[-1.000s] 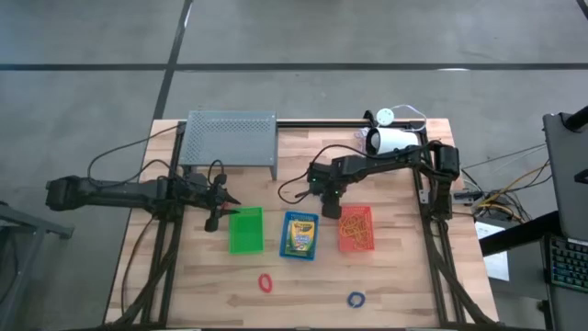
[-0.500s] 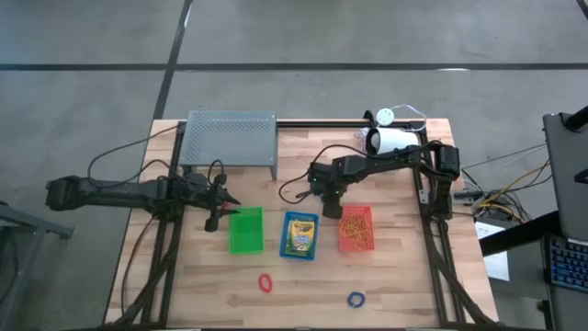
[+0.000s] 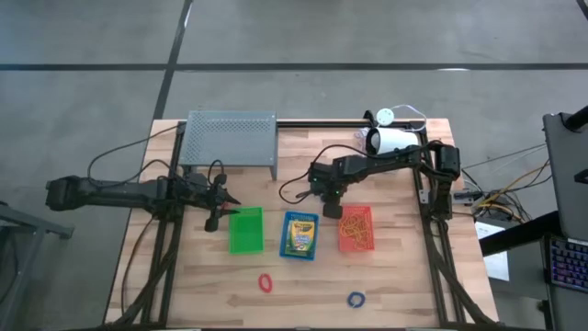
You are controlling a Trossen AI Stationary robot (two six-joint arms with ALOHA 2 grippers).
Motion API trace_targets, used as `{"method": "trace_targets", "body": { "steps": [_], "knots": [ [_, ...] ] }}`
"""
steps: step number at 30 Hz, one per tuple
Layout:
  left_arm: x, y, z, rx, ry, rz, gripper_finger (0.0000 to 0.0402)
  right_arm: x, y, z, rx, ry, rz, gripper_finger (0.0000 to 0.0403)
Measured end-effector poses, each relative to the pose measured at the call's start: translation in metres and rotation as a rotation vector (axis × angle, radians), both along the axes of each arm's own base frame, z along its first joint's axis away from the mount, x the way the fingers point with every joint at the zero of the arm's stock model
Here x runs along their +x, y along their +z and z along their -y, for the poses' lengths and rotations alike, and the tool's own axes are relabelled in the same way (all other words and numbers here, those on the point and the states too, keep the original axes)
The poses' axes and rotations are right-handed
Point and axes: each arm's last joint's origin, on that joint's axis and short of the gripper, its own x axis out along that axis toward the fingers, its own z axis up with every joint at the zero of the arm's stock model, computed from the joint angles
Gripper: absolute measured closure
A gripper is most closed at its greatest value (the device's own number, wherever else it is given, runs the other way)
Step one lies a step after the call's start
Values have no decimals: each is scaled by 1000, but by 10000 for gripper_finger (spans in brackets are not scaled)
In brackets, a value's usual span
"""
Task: Pick & Place Office Desk Supplies
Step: Put the blue spring keychain into the green bin
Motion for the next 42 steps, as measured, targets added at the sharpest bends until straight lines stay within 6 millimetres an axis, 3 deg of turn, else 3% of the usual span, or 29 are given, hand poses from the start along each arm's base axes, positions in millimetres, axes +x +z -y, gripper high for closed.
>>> {"method": "trace_targets", "body": {
  "steps": [17, 26, 33, 42],
  "knots": [
    [0, 0, 0, 0, 0, 0, 263, 1, 12, 0, -12, 4, 40, 369],
    [0, 0, 0, 0, 0, 1, 263, -5, 59, 1, -140, 32, 188, 369],
    [0, 0, 0, 0, 0, 1, 263, -6, 98, 1, -236, 85, 431, 369],
    [0, 0, 0, 0, 0, 0, 263, 3, 124, 0, -244, 186, 727, 369]
  ]
}}
